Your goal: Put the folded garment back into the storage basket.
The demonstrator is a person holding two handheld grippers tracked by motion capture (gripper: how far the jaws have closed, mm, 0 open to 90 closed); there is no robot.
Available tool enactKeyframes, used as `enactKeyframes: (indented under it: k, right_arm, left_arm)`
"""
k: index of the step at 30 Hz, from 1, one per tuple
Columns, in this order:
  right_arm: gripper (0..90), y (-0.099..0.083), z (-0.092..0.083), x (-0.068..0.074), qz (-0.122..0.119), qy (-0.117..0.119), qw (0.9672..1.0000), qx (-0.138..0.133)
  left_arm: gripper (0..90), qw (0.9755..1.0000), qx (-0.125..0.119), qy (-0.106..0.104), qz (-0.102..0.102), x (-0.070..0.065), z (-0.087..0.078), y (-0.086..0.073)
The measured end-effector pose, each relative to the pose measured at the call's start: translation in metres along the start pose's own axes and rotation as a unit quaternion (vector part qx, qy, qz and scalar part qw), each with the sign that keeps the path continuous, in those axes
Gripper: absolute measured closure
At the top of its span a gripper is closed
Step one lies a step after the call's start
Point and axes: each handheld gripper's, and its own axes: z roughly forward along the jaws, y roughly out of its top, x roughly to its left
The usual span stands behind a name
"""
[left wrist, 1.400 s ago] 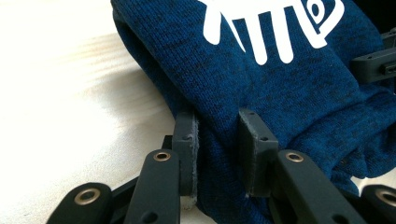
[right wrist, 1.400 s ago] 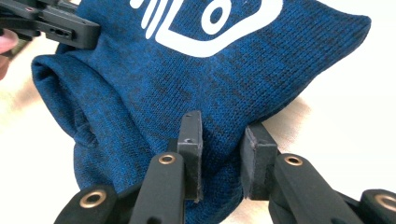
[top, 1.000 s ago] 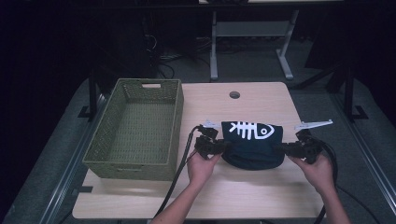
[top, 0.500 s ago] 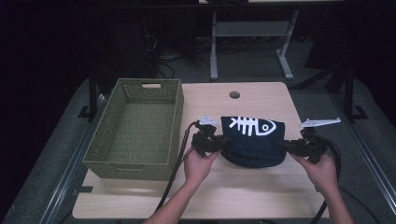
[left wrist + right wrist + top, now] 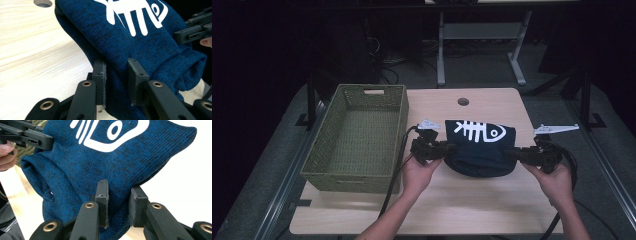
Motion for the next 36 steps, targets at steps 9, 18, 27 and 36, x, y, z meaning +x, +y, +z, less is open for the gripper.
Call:
enactKeyframes:
  k: [9, 18, 27, 36]
  right_arm:
    - [72.9, 0.011, -0.003, 0.012, -0.006, 0.004, 0.9999, -0.012]
    - [72.9, 0.022, -0.001, 0.023, -0.014, 0.006, 0.9998, -0.014]
    - [72.9, 0.033, 0.000, 0.034, -0.021, 0.015, 0.9995, -0.020]
    - [73.0, 0.043, 0.003, 0.046, -0.028, 0.027, 0.9990, -0.023]
  left_arm:
    - [70.5, 0.9999, -0.011, -0.005, 0.006, 0.003, -0.018, 0.009]
    - [70.5, 0.9998, -0.014, -0.012, 0.006, 0.011, -0.031, 0.012]
    - [70.5, 0.9997, -0.018, -0.017, 0.008, 0.017, -0.047, 0.018]
    - [70.4, 0.9995, -0.024, -0.021, 0.004, 0.026, -0.061, 0.019]
